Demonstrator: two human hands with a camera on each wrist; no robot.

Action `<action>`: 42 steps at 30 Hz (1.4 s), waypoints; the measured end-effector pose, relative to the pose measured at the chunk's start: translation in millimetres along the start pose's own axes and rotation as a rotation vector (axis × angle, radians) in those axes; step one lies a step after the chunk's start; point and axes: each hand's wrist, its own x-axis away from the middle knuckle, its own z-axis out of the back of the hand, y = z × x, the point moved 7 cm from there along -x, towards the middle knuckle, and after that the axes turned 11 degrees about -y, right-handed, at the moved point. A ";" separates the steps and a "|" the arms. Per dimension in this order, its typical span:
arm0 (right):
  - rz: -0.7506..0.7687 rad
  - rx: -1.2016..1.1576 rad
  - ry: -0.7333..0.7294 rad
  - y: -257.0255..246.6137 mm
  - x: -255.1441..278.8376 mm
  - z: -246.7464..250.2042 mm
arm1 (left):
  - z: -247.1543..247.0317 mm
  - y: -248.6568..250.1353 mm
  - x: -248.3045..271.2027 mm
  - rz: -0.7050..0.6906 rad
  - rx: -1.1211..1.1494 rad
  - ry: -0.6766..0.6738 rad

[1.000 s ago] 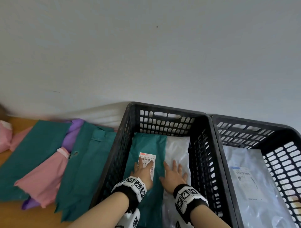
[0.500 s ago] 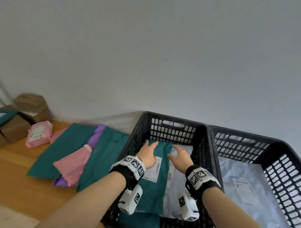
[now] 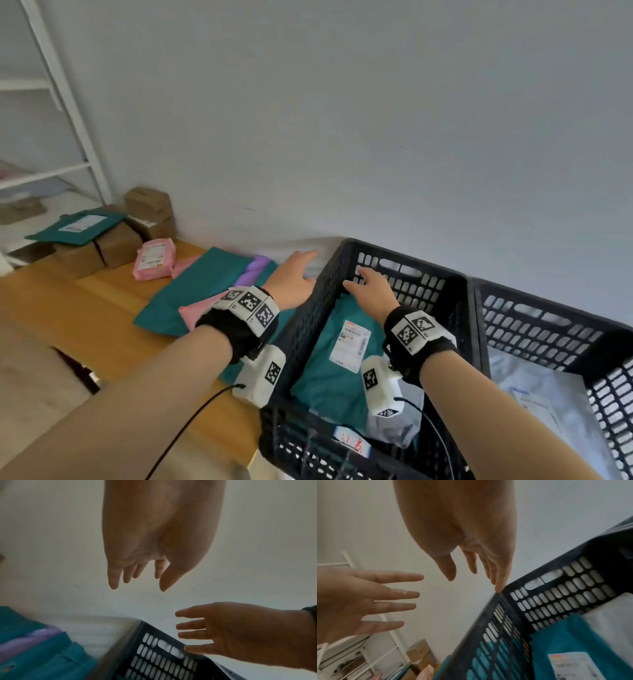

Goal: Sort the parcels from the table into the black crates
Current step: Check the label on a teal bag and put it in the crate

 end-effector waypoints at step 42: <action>-0.701 0.154 -0.006 34.1 -160.3 -305.9 | 65.8 -335.5 -91.2 0.047 -0.365 -0.517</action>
